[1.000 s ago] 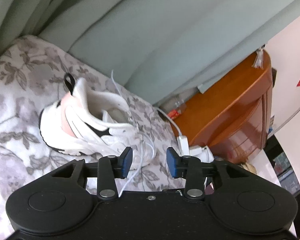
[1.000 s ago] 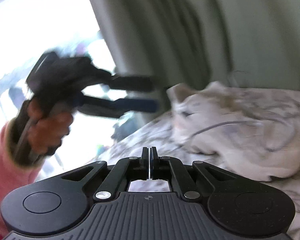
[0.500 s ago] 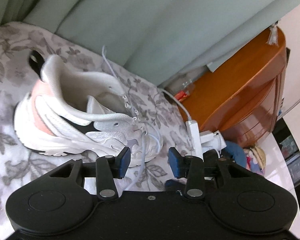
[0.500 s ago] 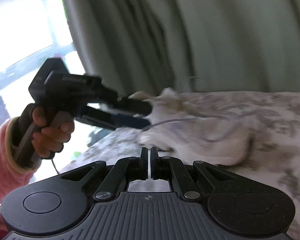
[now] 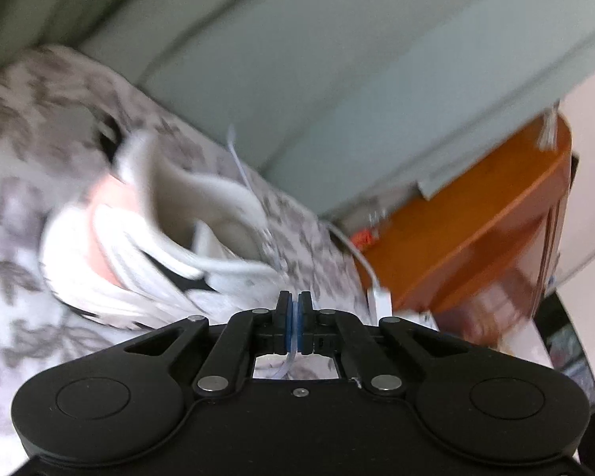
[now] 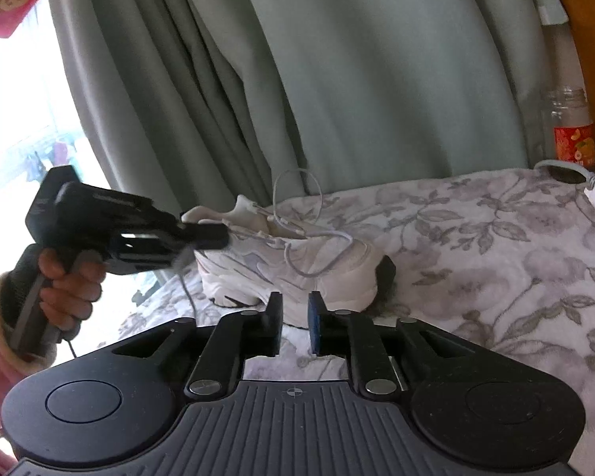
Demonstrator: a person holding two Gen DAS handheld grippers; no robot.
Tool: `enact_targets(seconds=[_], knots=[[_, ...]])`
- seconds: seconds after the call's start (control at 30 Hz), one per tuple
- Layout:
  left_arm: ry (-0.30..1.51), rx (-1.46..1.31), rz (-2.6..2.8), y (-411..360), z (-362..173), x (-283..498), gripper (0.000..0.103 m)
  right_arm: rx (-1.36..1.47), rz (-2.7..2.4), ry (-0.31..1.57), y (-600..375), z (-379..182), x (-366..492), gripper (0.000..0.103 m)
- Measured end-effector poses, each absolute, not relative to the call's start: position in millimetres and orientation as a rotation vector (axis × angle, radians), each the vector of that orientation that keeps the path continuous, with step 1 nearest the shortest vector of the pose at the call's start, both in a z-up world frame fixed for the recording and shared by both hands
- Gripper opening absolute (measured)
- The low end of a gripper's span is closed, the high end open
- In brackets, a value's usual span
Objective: Lace up shoes with both hands
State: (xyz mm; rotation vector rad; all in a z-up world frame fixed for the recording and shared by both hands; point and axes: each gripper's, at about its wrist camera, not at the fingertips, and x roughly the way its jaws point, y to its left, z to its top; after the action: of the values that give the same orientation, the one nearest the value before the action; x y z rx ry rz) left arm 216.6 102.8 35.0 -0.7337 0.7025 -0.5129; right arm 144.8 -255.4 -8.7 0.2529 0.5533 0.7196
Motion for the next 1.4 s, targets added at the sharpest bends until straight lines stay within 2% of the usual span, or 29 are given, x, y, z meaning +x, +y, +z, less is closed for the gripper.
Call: enact_targets(seconds=[0.23, 1.27, 1.37, 1.4], knots=[[0.625, -0.771, -0.429, 151, 45, 189, 0.0, 0.275, 0.725, 0.567, -253, -15, 151, 0.013], [0.61, -0.683, -0.402, 158, 61, 191, 0.0, 0.287, 0.726, 0.585, -248, -20, 166, 0.017], [0.626, -0.639, -0.435, 144, 74, 210, 0.012, 0.281, 0.73, 0.579, -245, -20, 168, 0.018], [0.629, -0.622, -0.445, 138, 78, 218, 0.02, 0.283, 0.732, 0.578, -245, -20, 168, 0.019]])
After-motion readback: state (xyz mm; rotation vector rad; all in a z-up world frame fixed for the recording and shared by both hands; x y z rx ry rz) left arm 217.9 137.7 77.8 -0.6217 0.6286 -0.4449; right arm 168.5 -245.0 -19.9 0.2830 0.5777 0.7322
